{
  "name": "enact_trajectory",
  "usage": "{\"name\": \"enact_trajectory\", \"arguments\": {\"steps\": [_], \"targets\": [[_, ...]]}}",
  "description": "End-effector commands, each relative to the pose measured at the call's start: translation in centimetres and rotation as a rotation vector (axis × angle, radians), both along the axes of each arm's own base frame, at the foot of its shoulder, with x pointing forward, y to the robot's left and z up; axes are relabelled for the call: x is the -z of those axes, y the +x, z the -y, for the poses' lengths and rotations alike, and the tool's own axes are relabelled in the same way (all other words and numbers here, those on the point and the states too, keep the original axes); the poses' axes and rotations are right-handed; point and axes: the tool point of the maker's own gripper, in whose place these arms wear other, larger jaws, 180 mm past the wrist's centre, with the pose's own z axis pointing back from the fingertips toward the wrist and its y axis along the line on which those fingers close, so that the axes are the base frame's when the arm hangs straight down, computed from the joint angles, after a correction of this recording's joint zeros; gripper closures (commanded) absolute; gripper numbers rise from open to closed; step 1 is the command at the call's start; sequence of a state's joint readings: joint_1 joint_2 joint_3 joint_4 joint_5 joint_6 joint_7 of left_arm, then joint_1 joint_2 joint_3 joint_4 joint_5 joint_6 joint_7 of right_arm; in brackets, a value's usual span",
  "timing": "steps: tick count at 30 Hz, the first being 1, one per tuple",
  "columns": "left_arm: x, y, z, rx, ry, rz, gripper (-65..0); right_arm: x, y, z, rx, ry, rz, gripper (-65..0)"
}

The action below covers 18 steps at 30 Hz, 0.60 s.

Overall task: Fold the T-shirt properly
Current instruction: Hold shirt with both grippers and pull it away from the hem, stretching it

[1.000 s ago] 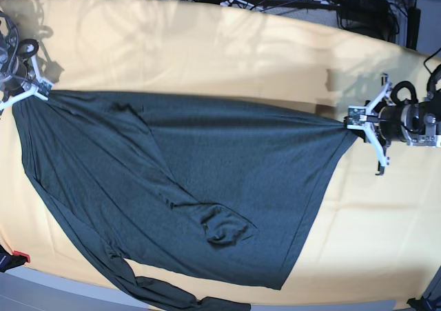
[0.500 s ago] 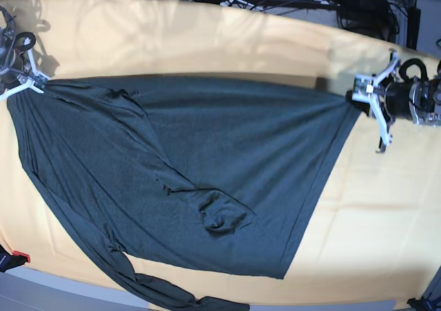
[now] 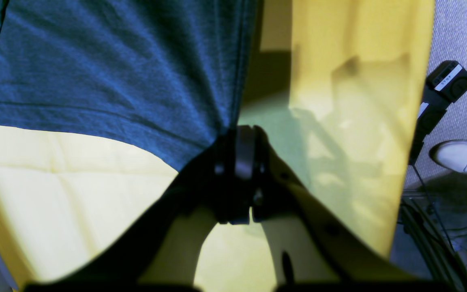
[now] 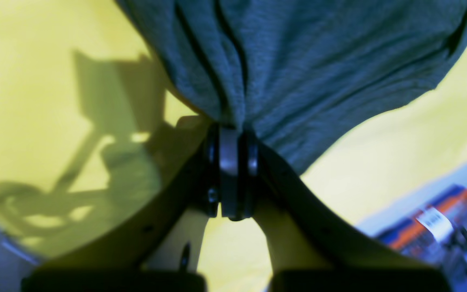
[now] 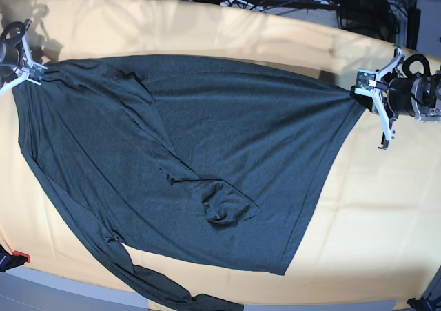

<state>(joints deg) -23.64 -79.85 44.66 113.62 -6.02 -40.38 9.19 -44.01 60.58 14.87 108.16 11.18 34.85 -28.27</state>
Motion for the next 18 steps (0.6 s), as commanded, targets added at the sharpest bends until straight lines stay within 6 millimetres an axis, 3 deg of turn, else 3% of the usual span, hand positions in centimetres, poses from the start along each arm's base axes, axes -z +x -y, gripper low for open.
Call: {"name": "enact_trajectory", "arguments": {"steps": [1, 7, 12, 18], "targets": [[-1.0, 0.6, -0.4, -0.008, 0.002, 0.028, 0.0, -1.0, 0.5, 0.2, -0.02, -0.015, 0.015, 0.0], [-1.4, 0.3, -0.6, -0.005, -0.003, 0.023, 0.0, -1.0, -1.4, 1.3, -0.028, -0.038, -0.05, 0.0], [-2.6, -1.2, 0.0, 0.033, -0.004, 0.016, 0.0, -0.2, -3.1, 1.5, -0.032, -0.052, -0.1, 0.0], [-3.8, -2.9, 1.0, 0.083, 0.002, 0.01, 0.0, -0.9, -2.6, 2.1, -0.018, -0.07, -0.08, 0.0]]}}
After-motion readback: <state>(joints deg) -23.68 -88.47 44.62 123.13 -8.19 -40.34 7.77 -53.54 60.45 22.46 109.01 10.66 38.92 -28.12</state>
